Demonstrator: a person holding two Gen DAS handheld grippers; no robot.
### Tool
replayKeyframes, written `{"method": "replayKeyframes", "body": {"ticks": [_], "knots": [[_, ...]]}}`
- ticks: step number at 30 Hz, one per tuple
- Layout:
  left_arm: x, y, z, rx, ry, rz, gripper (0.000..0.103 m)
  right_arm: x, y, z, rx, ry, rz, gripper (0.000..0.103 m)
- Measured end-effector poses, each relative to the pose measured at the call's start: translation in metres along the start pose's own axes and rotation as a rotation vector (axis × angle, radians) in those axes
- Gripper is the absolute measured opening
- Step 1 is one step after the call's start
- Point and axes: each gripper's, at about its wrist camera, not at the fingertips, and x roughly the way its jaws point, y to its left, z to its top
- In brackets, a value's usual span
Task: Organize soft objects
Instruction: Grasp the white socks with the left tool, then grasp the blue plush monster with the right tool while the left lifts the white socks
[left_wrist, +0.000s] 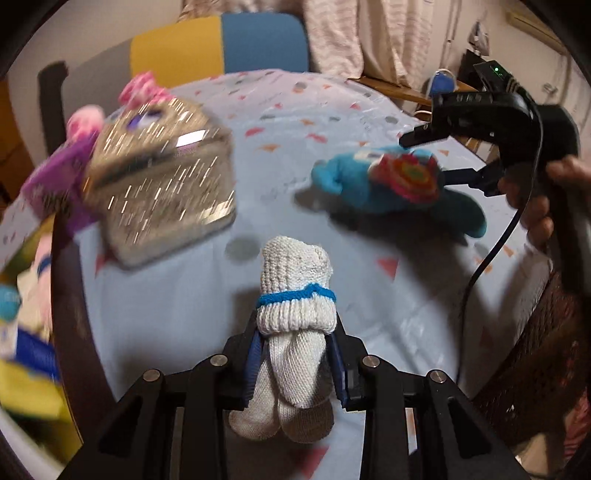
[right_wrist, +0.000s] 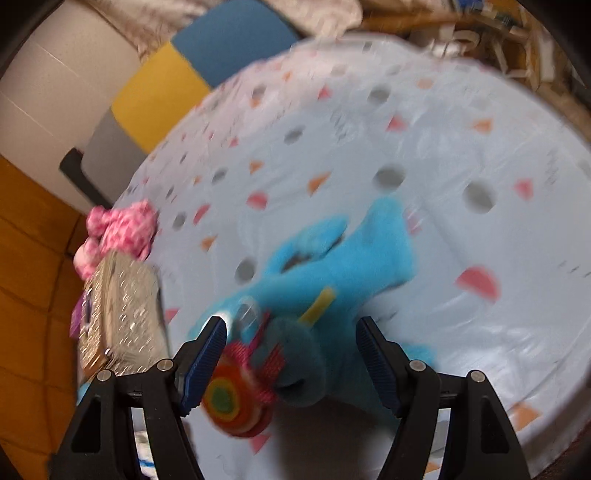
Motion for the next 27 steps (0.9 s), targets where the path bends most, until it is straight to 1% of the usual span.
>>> {"method": "replayKeyframes", "body": {"ticks": [2,3,5,7,8,10,12,14,16,17,20,22,25,26,27], "knots": [[0.000,0.006,-0.009,-0.022,0.005,0.003,0.033,0.003,0.005,-0.005,0.005,0.040,0.069,0.078],[-0.002,0.008,-0.011,-0.027,-0.002,0.001,0.033,0.003,0.006,-0.009,0.018,0.062,0.130,0.078],[-0.003,0.009,-0.014,-0.021,-0.008,0.008,0.033,0.007,0.010,-0.022,0.060,0.138,0.261,0.078],[-0.004,0.011,-0.016,-0.025,-0.010,0.001,0.033,0.009,0.018,-0.035,0.047,0.194,0.317,0.078],[-0.004,0.012,-0.017,-0.029,-0.012,-0.003,0.033,0.007,0.025,-0.041,0.003,0.209,0.308,0.078],[-0.005,0.016,-0.020,-0.043,-0.016,-0.013,0.034,-0.004,0.039,-0.048,-0.118,0.203,0.237,0.078],[-0.006,0.020,-0.022,-0.062,-0.020,-0.023,0.034,-0.022,0.059,-0.054,-0.308,0.155,0.105,0.078],[-0.003,0.023,-0.020,-0.077,-0.021,-0.031,0.034,-0.035,0.078,-0.058,-0.510,0.089,-0.050,0.078],[-0.003,0.023,-0.021,-0.077,-0.023,-0.030,0.034,-0.037,0.091,-0.058,-0.662,0.055,-0.149,0.081],[-0.004,0.024,-0.021,-0.077,-0.024,-0.031,0.034,-0.033,0.100,-0.058,-0.750,0.056,-0.201,0.082],[-0.004,0.027,-0.021,-0.084,-0.022,-0.036,0.035,-0.013,0.106,-0.048,-0.889,0.099,-0.313,0.084],[-0.004,0.027,-0.022,-0.085,-0.020,-0.037,0.035,0.007,0.106,-0.041,-0.938,0.157,-0.354,0.084],[-0.002,0.027,-0.022,-0.080,-0.020,-0.036,0.036,0.038,0.104,-0.032,-0.964,0.206,-0.400,0.084],[-0.002,0.026,-0.023,-0.079,-0.020,-0.036,0.036,0.049,0.102,-0.029,-0.961,0.227,-0.401,0.084],[-0.002,0.027,-0.023,-0.079,-0.019,-0.038,0.036,0.056,0.101,-0.027,-0.948,0.236,-0.390,0.089]]}}
